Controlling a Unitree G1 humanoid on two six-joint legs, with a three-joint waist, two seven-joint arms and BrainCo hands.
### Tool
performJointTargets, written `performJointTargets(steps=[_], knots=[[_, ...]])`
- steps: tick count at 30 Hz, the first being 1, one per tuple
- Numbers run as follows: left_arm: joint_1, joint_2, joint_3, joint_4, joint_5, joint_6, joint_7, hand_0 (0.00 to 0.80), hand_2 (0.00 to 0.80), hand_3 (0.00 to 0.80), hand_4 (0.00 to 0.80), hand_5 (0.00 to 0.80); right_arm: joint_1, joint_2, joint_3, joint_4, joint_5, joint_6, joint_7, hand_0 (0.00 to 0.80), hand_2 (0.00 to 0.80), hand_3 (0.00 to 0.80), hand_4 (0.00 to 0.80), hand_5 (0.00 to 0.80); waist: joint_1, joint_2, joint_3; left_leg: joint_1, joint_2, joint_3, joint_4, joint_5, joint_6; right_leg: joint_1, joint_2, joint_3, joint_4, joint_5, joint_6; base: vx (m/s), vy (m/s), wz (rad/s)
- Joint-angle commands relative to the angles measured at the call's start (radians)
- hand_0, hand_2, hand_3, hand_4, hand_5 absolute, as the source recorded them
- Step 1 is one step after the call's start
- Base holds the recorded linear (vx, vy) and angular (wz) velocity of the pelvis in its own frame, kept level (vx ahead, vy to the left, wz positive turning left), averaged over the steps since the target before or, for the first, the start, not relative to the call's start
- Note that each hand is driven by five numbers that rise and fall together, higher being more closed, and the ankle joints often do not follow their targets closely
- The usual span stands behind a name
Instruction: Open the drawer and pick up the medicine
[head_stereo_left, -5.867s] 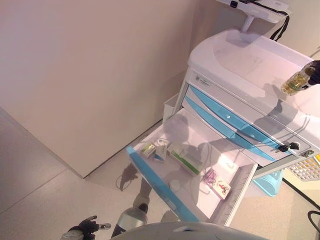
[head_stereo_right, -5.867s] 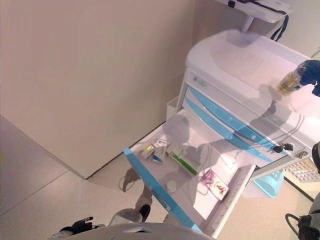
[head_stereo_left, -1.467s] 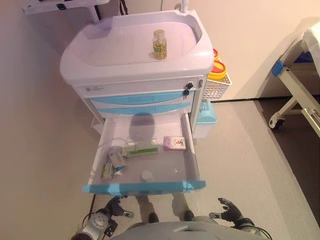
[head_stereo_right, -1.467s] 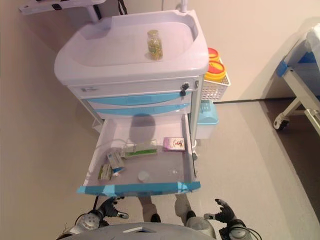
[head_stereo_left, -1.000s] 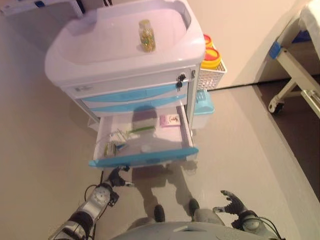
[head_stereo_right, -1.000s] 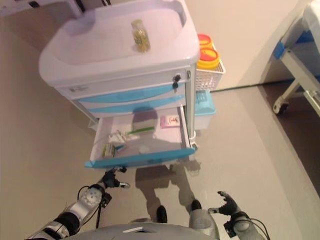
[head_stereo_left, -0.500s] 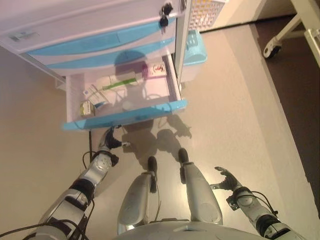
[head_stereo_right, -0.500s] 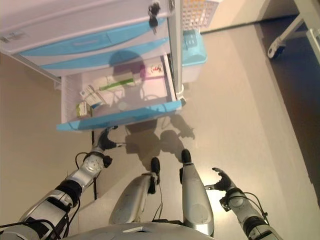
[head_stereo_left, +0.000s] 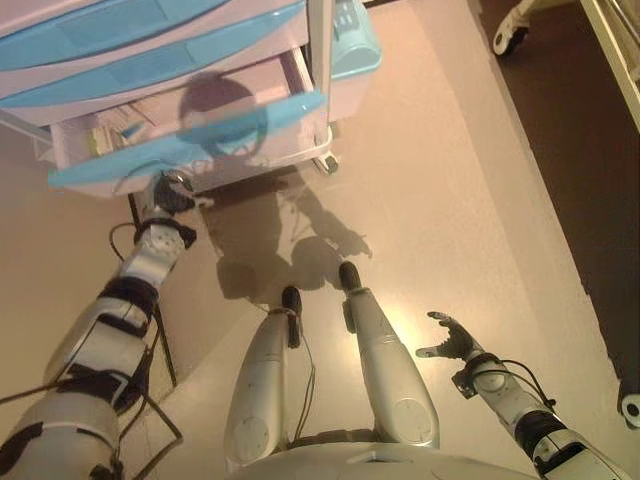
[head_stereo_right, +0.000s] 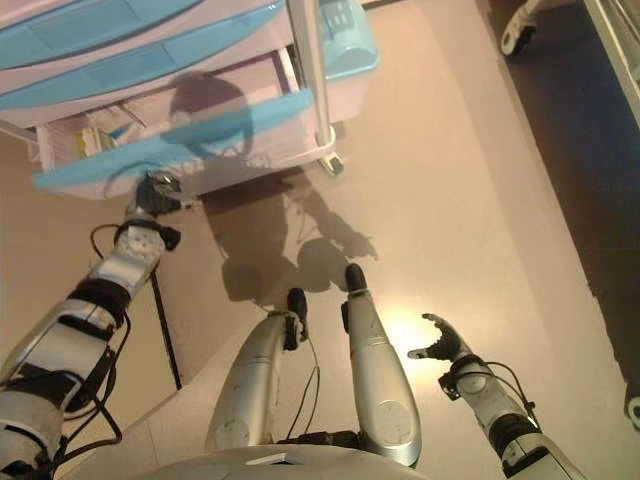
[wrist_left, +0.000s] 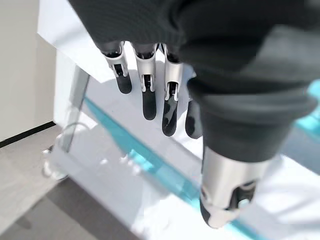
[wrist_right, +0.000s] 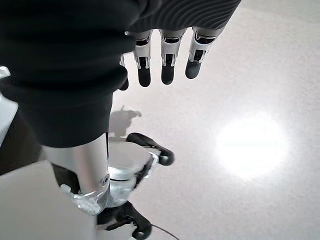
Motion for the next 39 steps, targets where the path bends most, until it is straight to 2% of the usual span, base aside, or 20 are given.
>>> performJointTargets(steps=[1,5,13,21,25,28,34,37,39], knots=[[-0.136,0.095,0.055,0.056,-0.054,-0.063,0.106,0.0,0.0,0.0,0.0,0.0,0.047,-0.008,0.067,0.0,0.046,-0.022,-0.042,0.0,0.0,0.0,0.0,0.0,-0.039,-0.023,-0.072,-0.025,-0.037,-0.012,-0.086,0.044,0.054,-0.012,0.017,-0.001,-0.076,0.044,0.003,-0.026,0.007,-0.14],[-0.175,0.072,0.042,0.098,-0.044,-0.057,0.132,0.0,0.0,0.0,0.0,0.0,0.036,0.013,0.086,0.018,0.051,-0.029,-0.052,0.0,0.0,0.0,0.0,0.0,-0.042,-0.035,-0.073,-0.051,-0.035,-0.012,-0.068,0.036,0.056,-0.024,0.017,0.001,-0.096,0.058,0.008,-0.017,-0.019,-0.09],[-0.189,0.064,0.071,0.17,-0.107,-0.115,0.131,0.0,0.0,0.0,0.0,0.0,0.023,0.046,0.113,0.04,0.049,-0.04,-0.064,0.0,0.0,0.0,0.0,0.0,-0.035,-0.054,-0.073,-0.059,-0.027,-0.011,-0.052,0.026,0.055,-0.003,0.017,0.0,-0.12,0.062,0.01,0.008,-0.037,-0.07],[-0.123,0.059,0.085,0.144,-0.137,-0.138,0.027,0.0,0.0,0.0,0.0,0.0,0.023,0.063,0.124,0.021,0.044,-0.027,-0.071,0.0,0.0,0.0,0.0,0.0,-0.009,-0.049,-0.068,-0.028,-0.031,-0.025,-0.099,0.045,0.05,0.044,0.013,-0.01,-0.153,0.054,0.012,-0.008,-0.056,0.05],[-0.012,0.027,0.111,0.123,-0.215,-0.158,-0.088,0.0,0.0,0.0,0.0,0.0,0.025,0.059,0.099,0.006,0.023,-0.016,-0.069,0.0,0.0,0.0,0.0,0.0,0.004,-0.025,-0.071,0.028,-0.045,-0.027,-0.15,0.059,0.044,0.097,0.0,-0.016,-0.182,0.044,0.01,-0.017,-0.008,0.03],[0.127,-0.024,0.166,0.095,-0.285,-0.18,-0.198,0.0,0.0,0.0,0.0,0.0,0.043,0.063,0.054,0.009,-0.007,-0.019,-0.056,0.0,0.0,0.0,0.0,0.0,0.019,-0.007,-0.088,0.083,-0.053,-0.024,-0.184,0.065,0.04,0.152,-0.024,-0.027,-0.196,0.028,0.01,0.013,-0.014,0.0],[0.469,-0.195,0.258,0.012,-0.339,-0.231,-0.33,0.0,0.0,0.0,0.0,0.0,0.107,0.084,-0.037,0.023,-0.048,-0.044,-0.029,0.0,0.0,0.0,0.0,0.0,0.068,0.014,-0.151,0.209,-0.057,-0.049,-0.255,0.067,0.024,0.298,-0.072,-0.08,-0.257,0.001,0.004,0.052,-0.094,0.16],[0.623,-0.27,0.287,0.013,-0.33,-0.242,-0.412,0.0,0.0,0.0,0.0,0.0,0.14,0.098,-0.091,0.037,-0.064,-0.046,0.0,0.0,0.0,0.0,0.0,0.0,0.093,0.026,-0.2,0.292,-0.045,-0.065,-0.321,0.075,0.012,0.379,-0.085,-0.113,-0.294,-0.012,-0.002,0.063,-0.096,0.28],[0.684,-0.304,0.299,0.025,-0.321,-0.219,-0.449,0.0,0.0,0.0,0.0,0.0,0.156,0.111,-0.12,0.054,-0.077,-0.045,0.016,0.0,0.0,0.0,0.0,0.0,0.105,0.035,-0.233,0.343,-0.037,-0.077,-0.37,0.082,0.006,0.429,-0.09,-0.132,-0.321,-0.018,-0.004,0.067,-0.086,0.3]])
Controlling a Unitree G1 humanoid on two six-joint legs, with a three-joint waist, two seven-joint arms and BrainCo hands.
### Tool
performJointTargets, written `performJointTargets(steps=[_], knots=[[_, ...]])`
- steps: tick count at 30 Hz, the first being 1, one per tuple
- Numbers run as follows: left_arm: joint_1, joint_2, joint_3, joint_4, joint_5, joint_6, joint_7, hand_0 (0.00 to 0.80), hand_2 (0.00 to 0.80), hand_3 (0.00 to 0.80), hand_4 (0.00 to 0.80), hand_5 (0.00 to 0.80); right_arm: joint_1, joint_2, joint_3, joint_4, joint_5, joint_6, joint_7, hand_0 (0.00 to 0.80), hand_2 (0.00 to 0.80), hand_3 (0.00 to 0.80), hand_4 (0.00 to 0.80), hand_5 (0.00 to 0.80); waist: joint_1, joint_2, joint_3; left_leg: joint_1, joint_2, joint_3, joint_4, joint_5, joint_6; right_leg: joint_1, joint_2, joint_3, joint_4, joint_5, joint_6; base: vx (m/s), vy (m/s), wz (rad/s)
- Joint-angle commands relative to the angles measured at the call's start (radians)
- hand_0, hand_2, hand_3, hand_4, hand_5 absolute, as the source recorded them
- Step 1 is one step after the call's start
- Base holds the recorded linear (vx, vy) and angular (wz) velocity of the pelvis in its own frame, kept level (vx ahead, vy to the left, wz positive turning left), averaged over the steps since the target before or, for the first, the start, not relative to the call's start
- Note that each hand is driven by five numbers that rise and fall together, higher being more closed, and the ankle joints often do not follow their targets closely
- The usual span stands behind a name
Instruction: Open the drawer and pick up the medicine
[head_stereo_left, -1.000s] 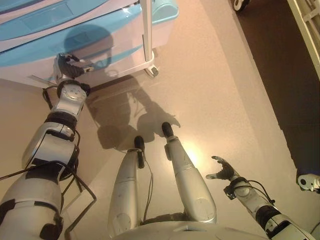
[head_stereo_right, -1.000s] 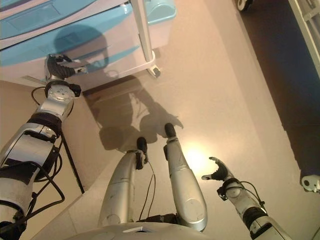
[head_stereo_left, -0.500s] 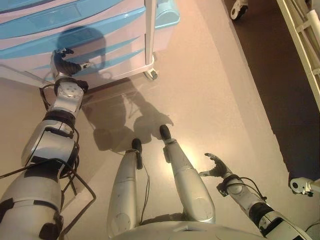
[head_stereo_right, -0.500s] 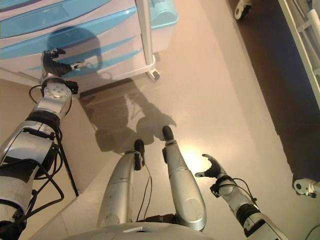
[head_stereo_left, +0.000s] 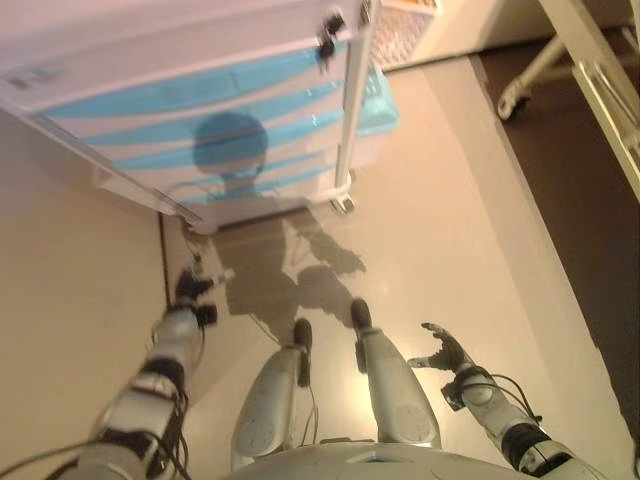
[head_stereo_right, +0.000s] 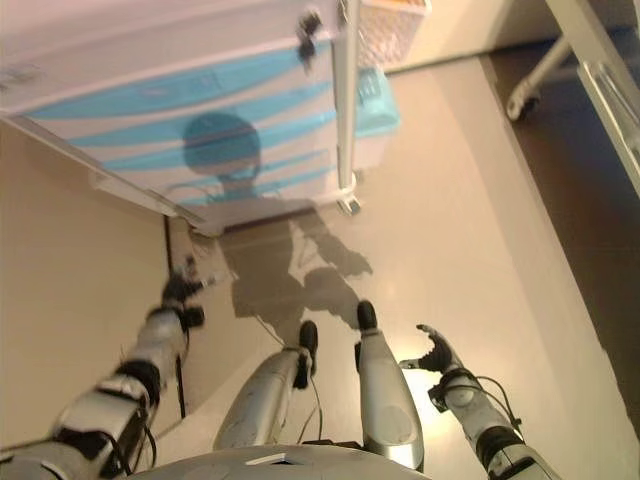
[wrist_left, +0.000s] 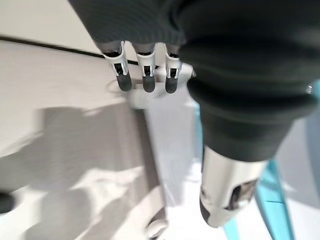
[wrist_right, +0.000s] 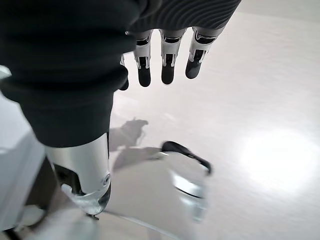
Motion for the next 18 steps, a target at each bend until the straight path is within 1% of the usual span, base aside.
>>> performJointTargets(steps=[1,2,4,6,9,14,16,18], knots=[[0.077,-0.005,0.042,0.018,0.024,-0.025,-0.089,0.0,0.0,0.0,0.0,0.0,0.087,0.017,-0.039,0.004,-0.038,-0.031,0.036,0.0,0.0,0.0,0.0,0.0,0.027,0.002,-0.101,0.013,-0.001,-0.002,-0.049,-0.004,-0.015,0.105,-0.004,-0.039,-0.052,-0.061,0.004,0.067,-0.077,0.35],[0.094,-0.013,0.042,0.024,0.038,-0.011,-0.098,0.0,0.0,0.0,0.0,0.0,0.092,0.021,-0.045,0.012,-0.041,-0.029,0.042,0.0,0.0,0.0,0.0,0.0,0.031,0.005,-0.111,0.031,0.001,-0.007,-0.067,-0.001,-0.017,0.122,-0.005,-0.046,-0.062,-0.063,0.002,0.052,-0.077,0.35],[0.14,-0.024,0.024,0.045,0.122,0.007,-0.127,0.0,0.0,0.0,0.0,0.0,0.1,0.043,-0.062,0.057,-0.041,-0.028,0.052,0.0,0.0,0.0,0.0,0.0,0.046,0.011,-0.151,0.096,0.008,-0.016,-0.129,0.008,-0.024,0.185,-0.007,-0.064,-0.099,-0.067,0.003,0.038,-0.083,0.35],[0.171,-0.031,0.017,0.062,0.097,0.049,-0.175,0.0,0.0,0.0,0.0,0.0,0.101,0.057,-0.082,0.09,0.006,-0.023,0.059,0.0,0.0,0.0,0.0,0.0,0.059,0.015,-0.184,0.146,0.011,-0.026,-0.17,0.011,-0.026,0.233,-0.007,-0.078,-0.129,-0.071,0.004,0.01,-0.088,0.41],[0.215,-0.052,0.041,0.095,0.089,0.059,-0.243,0.0,0.0,0.0,0.0,0.0,0.095,0.083,-0.134,0.153,0.067,-0.037,0.07,0.0,0.0,0.0,0.0,0.0,0.074,0.014,-0.212,0.2,0.013,-0.033,-0.192,0.003,-0.023,0.288,-0.013,-0.097,-0.155,-0.071,0.001,-0.06,-0.082,0.28],[0.231,-0.081,0.041,0.125,0.112,0.092,-0.283,0.0,0.0,0.0,0.0,0.0,0.087,0.116,-0.161,0.223,0.086,-0.027,0.101,0.0,0.0,0.0,0.0,0.0,0.091,0.008,-0.241,0.263,0.008,-0.037,-0.216,-0.01,-0.014,0.35,-0.018,-0.12,-0.179,-0.069,-0.002,-0.053,-0.036,0.16],[0.23,-0.1,0.045,0.14,0.096,0.103,-0.291,0.0,0.0,0.0,0.0,0.0,0.088,0.13,-0.161,0.249,0.08,-0.023,0.12,0.0,0.0,0.0,0.0,0.0,0.096,0.002,-0.249,0.291,0.006,-0.034,-0.239,-0.009,-0.012,0.375,-0.018,-0.13,-0.199,-0.061,-0.001,-0.037,-0.03,0.17],[0.223,-0.119,0.041,0.153,0.141,0.1,-0.311,0.0,0.0,0.0,0.0,0.0,0.089,0.146,-0.155,0.263,0.08,-0.013,0.14,0.0,0.0,0.0,0.0,0.0,0.099,-0.007,-0.257,0.319,0.007,-0.024,-0.275,0.0,-0.013,0.395,-0.014,-0.14,-0.227,-0.046,0.003,-0.021,-0.034,0.18]])
